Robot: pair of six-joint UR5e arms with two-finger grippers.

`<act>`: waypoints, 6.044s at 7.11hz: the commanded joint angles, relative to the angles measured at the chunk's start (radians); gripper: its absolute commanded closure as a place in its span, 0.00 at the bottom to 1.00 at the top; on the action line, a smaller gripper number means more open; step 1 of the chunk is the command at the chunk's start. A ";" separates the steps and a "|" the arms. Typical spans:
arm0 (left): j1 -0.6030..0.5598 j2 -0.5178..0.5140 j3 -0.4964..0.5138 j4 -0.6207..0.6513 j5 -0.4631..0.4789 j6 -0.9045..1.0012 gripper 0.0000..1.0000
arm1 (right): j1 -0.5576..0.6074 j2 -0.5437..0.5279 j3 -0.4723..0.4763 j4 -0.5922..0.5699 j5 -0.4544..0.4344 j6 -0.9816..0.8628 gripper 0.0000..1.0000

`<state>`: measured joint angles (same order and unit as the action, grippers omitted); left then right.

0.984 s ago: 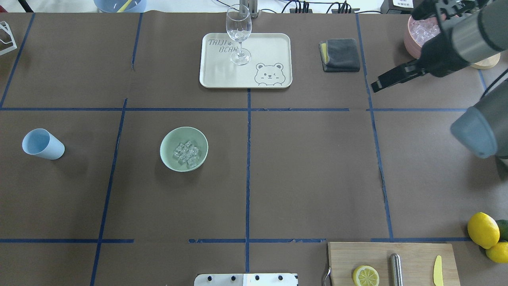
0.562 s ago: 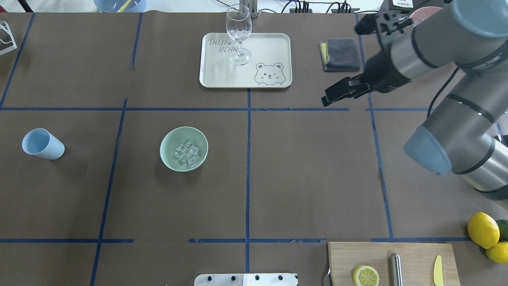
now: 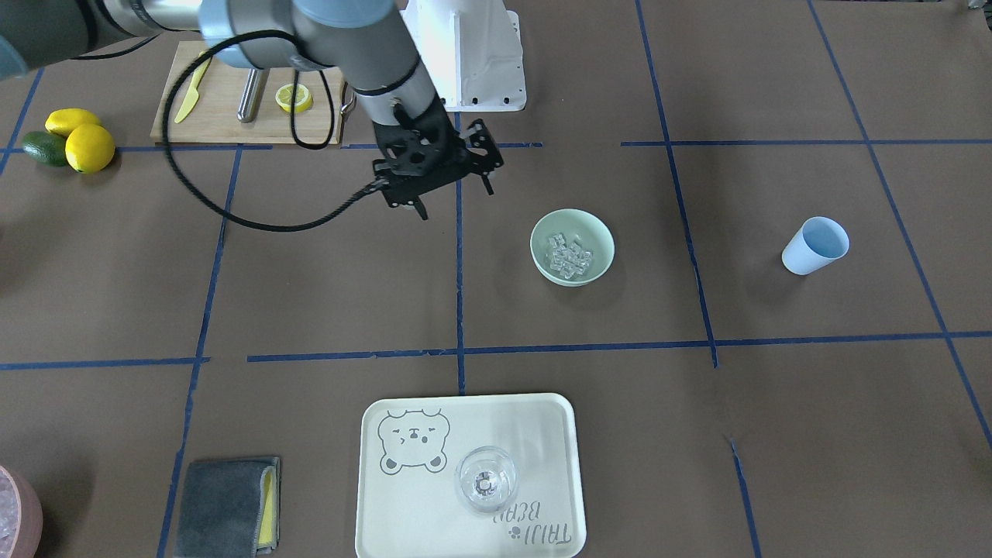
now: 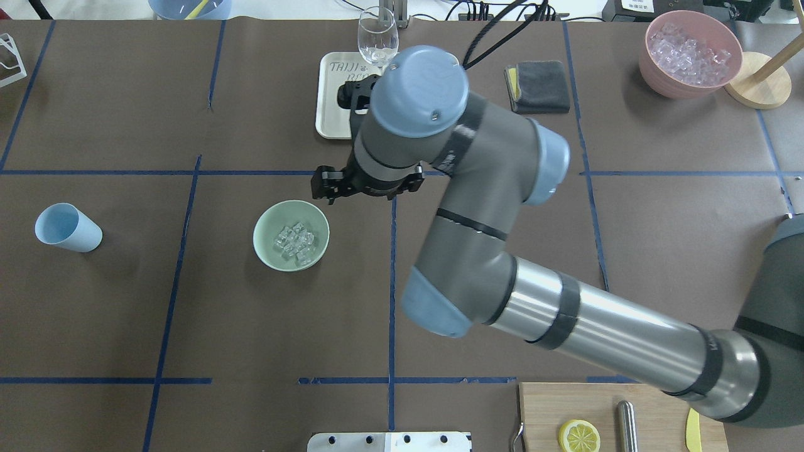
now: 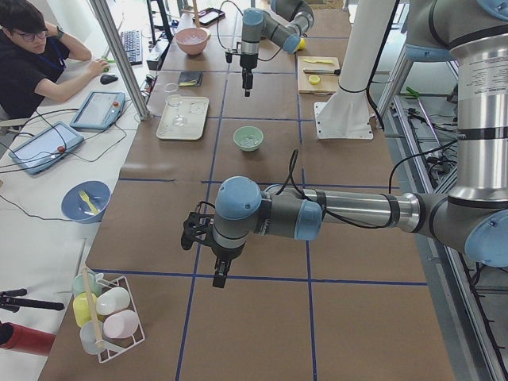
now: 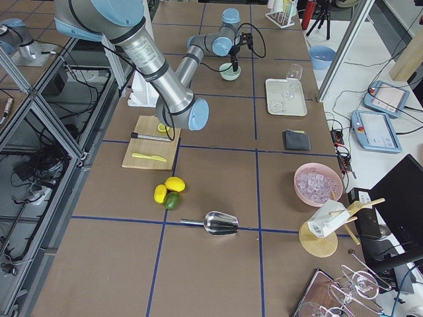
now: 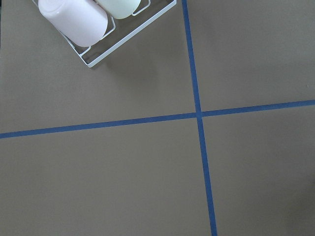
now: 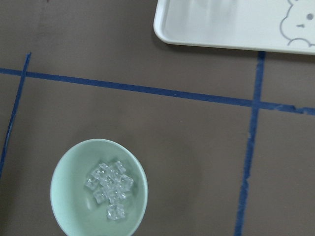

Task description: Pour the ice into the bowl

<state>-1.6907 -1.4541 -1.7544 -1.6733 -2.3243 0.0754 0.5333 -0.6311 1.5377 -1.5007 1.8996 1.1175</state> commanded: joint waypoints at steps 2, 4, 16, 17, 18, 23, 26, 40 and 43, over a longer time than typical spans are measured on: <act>0.000 0.000 0.000 -0.002 -0.001 0.001 0.00 | -0.067 0.148 -0.301 0.039 -0.065 0.039 0.17; 0.000 0.000 0.000 -0.002 -0.001 0.001 0.00 | -0.078 0.145 -0.394 0.134 -0.070 0.074 0.18; 0.106 0.003 0.015 0.009 -0.050 0.004 0.00 | 0.242 -0.261 0.040 0.201 0.224 -0.216 1.00; 0.138 0.004 0.015 0.010 -0.050 0.004 0.00 | 0.296 -0.324 0.070 0.206 0.289 -0.279 1.00; 0.141 0.018 0.010 0.009 -0.052 0.006 0.00 | 0.350 -0.381 0.108 0.206 0.344 -0.304 1.00; 0.140 0.020 0.003 0.004 -0.053 0.006 0.00 | 0.513 -0.885 0.260 0.227 0.409 -0.655 1.00; 0.140 0.020 0.001 0.003 -0.053 0.006 0.00 | 0.511 -1.019 0.179 0.441 0.408 -0.657 1.00; 0.140 0.020 0.000 0.003 -0.052 0.006 0.00 | 0.988 -1.079 0.226 -0.071 0.369 -1.297 0.00; 0.140 0.020 0.001 0.004 -0.052 0.006 0.00 | 1.013 -1.133 0.196 0.011 0.488 -1.283 0.00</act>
<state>-1.5509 -1.4343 -1.7527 -1.6703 -2.3773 0.0813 1.5304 -1.7523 1.7534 -1.5046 2.3154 -0.1665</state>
